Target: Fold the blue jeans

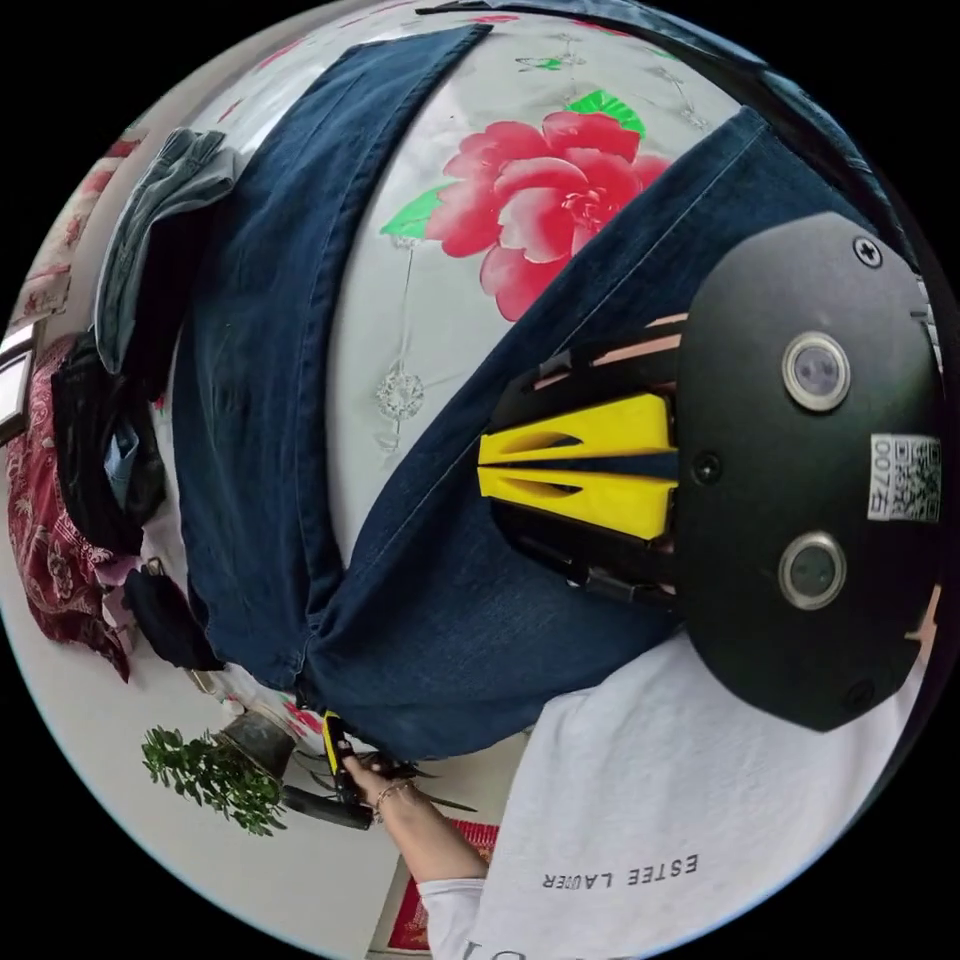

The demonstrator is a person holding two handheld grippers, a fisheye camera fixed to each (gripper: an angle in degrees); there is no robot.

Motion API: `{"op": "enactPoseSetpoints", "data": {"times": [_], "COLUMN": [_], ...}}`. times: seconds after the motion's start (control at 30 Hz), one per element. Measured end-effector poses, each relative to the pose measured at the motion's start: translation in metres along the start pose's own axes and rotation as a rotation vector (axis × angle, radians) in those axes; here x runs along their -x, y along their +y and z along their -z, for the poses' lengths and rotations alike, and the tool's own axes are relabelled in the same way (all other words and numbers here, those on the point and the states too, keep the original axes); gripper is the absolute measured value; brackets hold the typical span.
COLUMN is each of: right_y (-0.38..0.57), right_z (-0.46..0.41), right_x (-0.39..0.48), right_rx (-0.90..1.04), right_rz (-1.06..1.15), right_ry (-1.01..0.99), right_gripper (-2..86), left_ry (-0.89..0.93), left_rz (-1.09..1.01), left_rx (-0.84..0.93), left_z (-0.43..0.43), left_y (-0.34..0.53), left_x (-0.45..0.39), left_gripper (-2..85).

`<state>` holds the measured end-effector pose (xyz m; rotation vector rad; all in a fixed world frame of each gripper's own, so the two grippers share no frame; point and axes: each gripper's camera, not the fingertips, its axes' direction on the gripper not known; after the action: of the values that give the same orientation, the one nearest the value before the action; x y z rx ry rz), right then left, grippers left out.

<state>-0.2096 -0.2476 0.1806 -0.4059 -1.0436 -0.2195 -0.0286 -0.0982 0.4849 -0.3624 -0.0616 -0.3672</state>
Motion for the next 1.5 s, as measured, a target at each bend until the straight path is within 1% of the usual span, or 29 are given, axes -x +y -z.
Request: {"op": "enactPoseSetpoints", "data": {"times": [0.03,0.1,0.17,0.2,0.23,0.27,0.3,0.33,0.37,0.4,0.47,0.53,0.6,0.7,0.8,0.83,0.87,0.93,0.97,1.03,1.07,1.13,1.17,1.2,1.23,1.33,1.4,1.47,1.5], "right_y": [0.003,0.017,0.041,0.058,0.076,0.083,0.097,0.097,0.093,0.08,0.058,0.012,-0.028,-0.101,-0.175,-0.205,-0.218,-0.269,-0.279,-0.313,-0.32,-0.335,-0.335,-0.335,-0.338,-0.348,-0.345,-0.331,-0.318], "right_z": [0.011,0.029,0.042,0.042,0.033,0.026,0.032,0.038,0.039,0.046,0.071,0.103,0.123,0.146,0.151,0.147,0.144,0.123,0.116,0.088,0.081,0.053,0.049,0.054,0.057,0.068,0.078,0.102,0.129], "right_x": [0.0,-0.004,-0.014,-0.025,-0.038,-0.045,-0.053,-0.064,-0.07,-0.079,-0.089,-0.106,-0.122,-0.152,-0.176,-0.181,-0.183,-0.19,-0.192,-0.205,-0.209,-0.218,-0.218,-0.213,-0.213,-0.217,-0.212,-0.201,-0.192], "right_rx": [-0.04,-0.075,-0.083,-0.053,0.02,0.07,0.002,-0.003,0.025,0.027,-0.097,-0.183,-0.223,-0.233,-0.184,-0.146,-0.121,0.0,0.029,0.145,0.175,0.31,0.34,0.314,0.328,0.36,0.355,0.279,0.2], "right_rz": [-0.005,-0.018,-0.059,-0.097,-0.141,-0.161,-0.171,-0.245,-0.271,-0.299,-0.292,-0.255,-0.212,-0.138,-0.06,-0.008,0.022,0.139,0.164,0.248,0.261,0.353,0.388,0.475,0.504,0.41,0.362,0.343,0.324], "right_ry": [0.003,0.015,0.04,0.057,0.074,0.078,0.017,0.032,0.038,0.042,0.061,0.129,0.194,0.296,0.372,0.415,0.442,0.535,0.556,0.609,0.604,0.594,0.593,0.562,0.537,0.436,0.446,0.476,0.48], "right_gripper": [-0.2,-0.1,-0.1,0.0,0.2,0.3,0.7,1.1,1.4,1.8,2.4,2.8,2.9,3.0,3.1,3.1,3.1,3.1,3.1,3.2,3.1,2.8,2.6,2.3,1.9,1.0,0.6,0.3,0.2], "left_ry": [0.053,0.024,0.015,0.041,0.078,0.104,0.169,0.222,0.214,0.233,0.257,0.26,0.237,0.198,0.183,0.177,0.162,0.094,0.084,0.067,0.102,0.159,0.175,0.199,0.209,0.197,0.175,0.162,0.167], "left_rz": [0.059,0.125,0.098,0.056,0.006,-0.021,-0.068,-0.064,-0.024,-0.012,-0.019,-0.074,-0.15,-0.296,-0.487,-0.569,-0.604,-0.735,-0.756,-0.816,-0.836,-0.873,-0.875,-0.878,-0.892,-0.882,-0.84,-0.808,-0.787], "left_rx": [0.029,-0.012,-0.1,-0.152,-0.162,-0.14,-0.037,0.068,-0.008,0.053,0.098,-0.032,-0.106,-0.147,-0.174,-0.162,-0.146,-0.064,-0.037,0.104,0.123,0.185,0.193,0.194,0.185,0.166,0.156,0.127,0.09], "left_z": [0.002,0.017,0.039,0.05,0.052,0.049,0.034,0.015,0.022,0.018,0.023,0.051,0.069,0.076,0.067,0.06,0.056,0.034,0.027,-0.005,-0.007,-0.012,-0.013,-0.014,-0.013,-0.014,-0.012,-0.005,0.007], "left_y": [-0.005,0.001,0.016,0.03,0.044,0.049,0.056,0.061,0.067,0.063,0.047,0.021,-0.008,-0.072,-0.139,-0.164,-0.177,-0.217,-0.225,-0.251,-0.255,-0.267,-0.268,-0.267,-0.265,-0.259,-0.255,-0.249,-0.244], "left_x": [0.017,0.035,0.039,0.035,0.028,0.024,0.014,0.008,0.012,0.015,0.021,0.027,0.026,0.015,-0.01,-0.023,-0.03,-0.058,-0.064,-0.084,-0.086,-0.084,-0.082,-0.079,-0.078,-0.078,-0.078,-0.073,-0.067], "left_gripper": [4.9,1.5,0.5,0.1,-0.2,-0.4,-0.6,-0.8,-0.8,-0.8,-0.8,-0.4,0.6,5.2,10.0,11.3,11.6,12.5,12.6,12.0,11.6,10.0,9.2,7.9,6.6,3.1,1.5,0.7,0.3]}}
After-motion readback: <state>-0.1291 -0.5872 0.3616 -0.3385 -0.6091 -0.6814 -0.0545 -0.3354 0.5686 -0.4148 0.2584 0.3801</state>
